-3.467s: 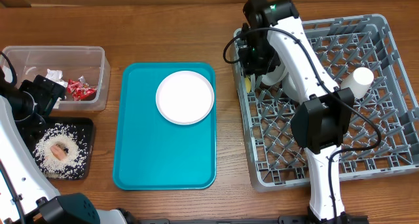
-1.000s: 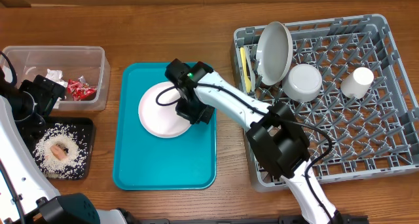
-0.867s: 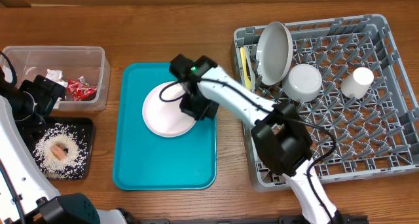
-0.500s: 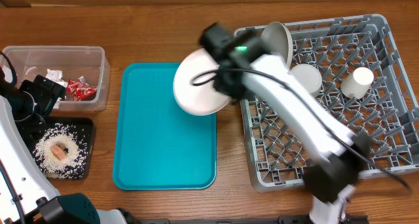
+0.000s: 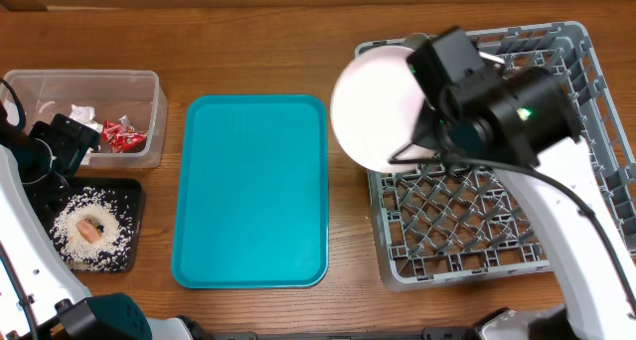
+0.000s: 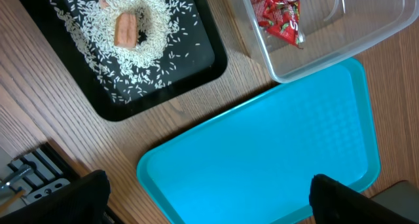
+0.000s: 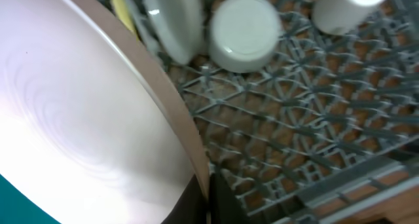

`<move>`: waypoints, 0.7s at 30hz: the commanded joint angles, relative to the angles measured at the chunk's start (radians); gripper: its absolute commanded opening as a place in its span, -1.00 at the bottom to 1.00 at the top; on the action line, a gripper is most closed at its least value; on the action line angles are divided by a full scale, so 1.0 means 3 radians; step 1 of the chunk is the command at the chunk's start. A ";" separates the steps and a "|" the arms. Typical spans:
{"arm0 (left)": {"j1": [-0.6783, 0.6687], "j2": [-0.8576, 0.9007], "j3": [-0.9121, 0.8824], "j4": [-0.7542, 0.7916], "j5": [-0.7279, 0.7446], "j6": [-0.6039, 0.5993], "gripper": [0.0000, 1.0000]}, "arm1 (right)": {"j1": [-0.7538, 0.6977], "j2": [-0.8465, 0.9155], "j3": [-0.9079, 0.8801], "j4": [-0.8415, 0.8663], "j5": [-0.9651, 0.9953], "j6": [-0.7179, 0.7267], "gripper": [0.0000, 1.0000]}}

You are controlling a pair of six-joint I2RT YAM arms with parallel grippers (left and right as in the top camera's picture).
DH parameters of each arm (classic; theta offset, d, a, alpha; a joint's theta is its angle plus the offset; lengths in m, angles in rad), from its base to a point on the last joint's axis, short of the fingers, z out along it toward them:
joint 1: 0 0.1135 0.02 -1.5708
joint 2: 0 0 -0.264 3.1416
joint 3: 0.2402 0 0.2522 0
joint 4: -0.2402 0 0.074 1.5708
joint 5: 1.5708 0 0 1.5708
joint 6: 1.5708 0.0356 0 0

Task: Sort waste into correct bins and load items into the dishwasher rack
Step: 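Lift the white plate and carry it right over the dish rack, then lower the plate upright into the rack slots and open the right gripper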

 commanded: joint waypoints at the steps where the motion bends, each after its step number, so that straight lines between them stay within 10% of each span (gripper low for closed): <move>1: -0.0022 -0.0009 -0.0031 0.0003 0.0003 -0.0029 1.00 | -0.0172 -0.0367 -0.0340 0.0004 0.0373 -0.0088 -0.92; 21: -0.0022 -0.0009 -0.0031 0.0003 0.0003 -0.0029 1.00 | -0.0426 -0.0587 -0.1610 0.0079 0.0863 0.0342 -0.92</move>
